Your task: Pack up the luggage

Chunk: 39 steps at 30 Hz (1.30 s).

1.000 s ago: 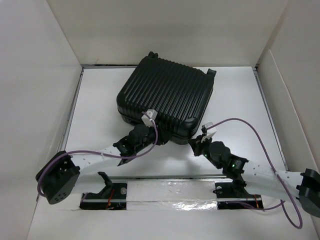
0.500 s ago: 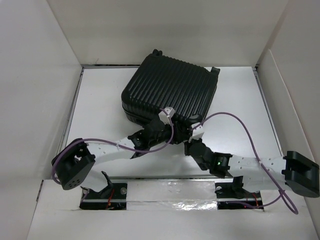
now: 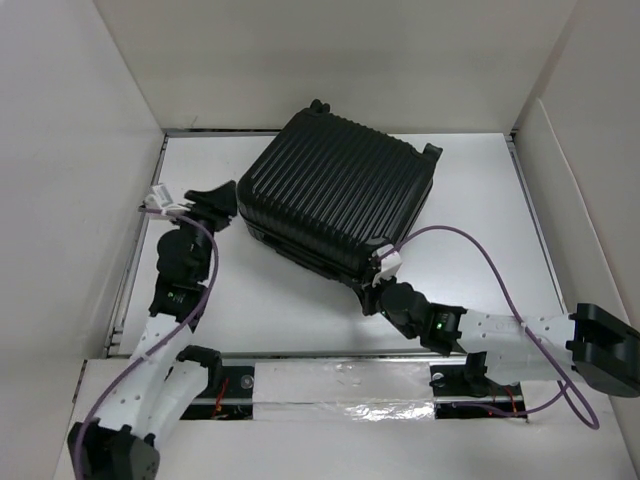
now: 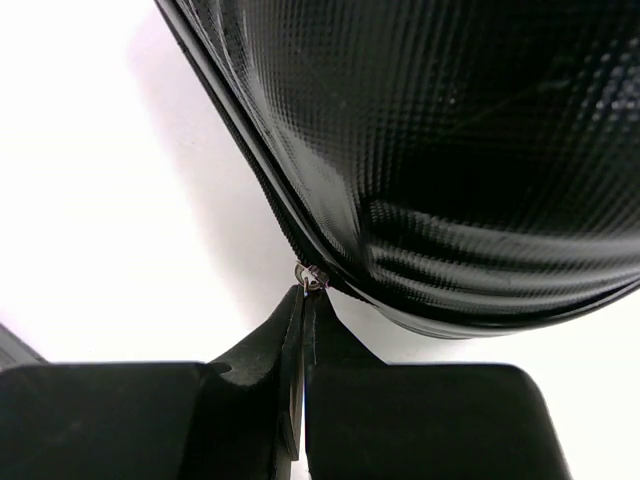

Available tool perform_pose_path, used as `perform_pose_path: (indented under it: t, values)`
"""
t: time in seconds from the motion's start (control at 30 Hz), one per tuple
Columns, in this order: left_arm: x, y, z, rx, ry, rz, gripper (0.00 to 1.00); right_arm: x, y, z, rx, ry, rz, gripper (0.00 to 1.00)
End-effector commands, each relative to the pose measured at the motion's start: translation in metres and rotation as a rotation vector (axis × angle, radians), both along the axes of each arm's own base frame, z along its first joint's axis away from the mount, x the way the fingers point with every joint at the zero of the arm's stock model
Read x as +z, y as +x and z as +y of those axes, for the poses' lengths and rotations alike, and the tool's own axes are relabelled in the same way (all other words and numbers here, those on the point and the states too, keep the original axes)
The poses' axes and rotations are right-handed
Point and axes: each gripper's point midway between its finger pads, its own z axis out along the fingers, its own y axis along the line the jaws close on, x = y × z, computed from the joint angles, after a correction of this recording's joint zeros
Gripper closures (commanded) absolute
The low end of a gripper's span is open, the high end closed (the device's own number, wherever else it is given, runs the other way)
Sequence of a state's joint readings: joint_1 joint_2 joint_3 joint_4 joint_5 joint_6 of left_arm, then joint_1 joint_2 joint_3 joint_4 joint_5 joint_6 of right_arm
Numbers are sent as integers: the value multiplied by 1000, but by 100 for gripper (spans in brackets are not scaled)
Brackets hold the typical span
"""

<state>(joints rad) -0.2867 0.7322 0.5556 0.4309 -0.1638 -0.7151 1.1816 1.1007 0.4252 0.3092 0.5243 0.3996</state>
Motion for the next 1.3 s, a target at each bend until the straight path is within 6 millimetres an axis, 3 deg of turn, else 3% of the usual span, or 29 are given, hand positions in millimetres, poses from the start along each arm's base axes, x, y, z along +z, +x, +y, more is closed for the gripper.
perform_pose_path:
  t: [0.0,0.07,0.1,0.13,0.2,0.23,0.27,0.3,0.37,0.53,0.6,0.67,0.8,0.9,0.93,0.97,1.0,1.13,1.17,1.2,1.23,1.27]
  values:
    - [-36,29,31,51,-113,99,53,23,-8,22,92,117,-13,100]
    - [-39,46,45,21,-173,105,53,25,-5,22,91,117,-21,100]
    - [-61,61,49,20,-208,173,53,25,-6,22,97,116,-21,100]
    - [-78,91,52,1,-238,218,55,28,-7,25,113,117,-24,100]
    - [-82,98,51,-8,-235,241,55,28,-7,26,117,115,-24,100]
    - [-72,109,49,-23,-229,227,55,27,-7,27,120,113,-22,100]
    - [-86,118,46,-42,-228,265,55,26,-5,25,110,111,-22,100]
    - [-82,124,40,-59,-224,262,56,26,-5,25,111,116,-15,100]
    - [-96,131,40,-60,-224,290,57,27,-6,25,114,117,-15,100]
    - [-112,137,10,-138,-198,314,59,31,-3,28,117,100,-30,100]
    - [-119,134,-5,-161,-143,329,60,37,3,30,113,78,-47,100]
    - [-130,123,-33,-180,-69,349,60,44,12,31,97,62,-63,100]
    - [-157,98,-80,-284,-45,385,60,68,23,50,145,65,-103,100]
    - [-177,75,-112,-371,-34,409,61,77,28,79,203,71,-114,100]
    - [-182,68,-118,-392,-29,413,61,91,31,92,222,97,-128,100]
    - [-184,62,-125,-417,-21,416,61,79,31,107,262,78,-108,100]
    - [-185,54,-135,-445,-12,419,61,79,32,117,283,74,-104,100]
    - [-191,30,-131,-473,12,422,61,86,39,171,400,72,-106,100]
    - [-182,26,-128,-472,29,394,61,109,35,190,450,110,-129,100]
    - [-183,21,-125,-473,39,397,61,98,38,203,467,98,-120,100]
    - [-191,19,-111,-446,42,417,61,102,36,214,489,108,-131,100]
    - [-184,14,-108,-456,34,396,61,105,34,225,526,121,-131,100]
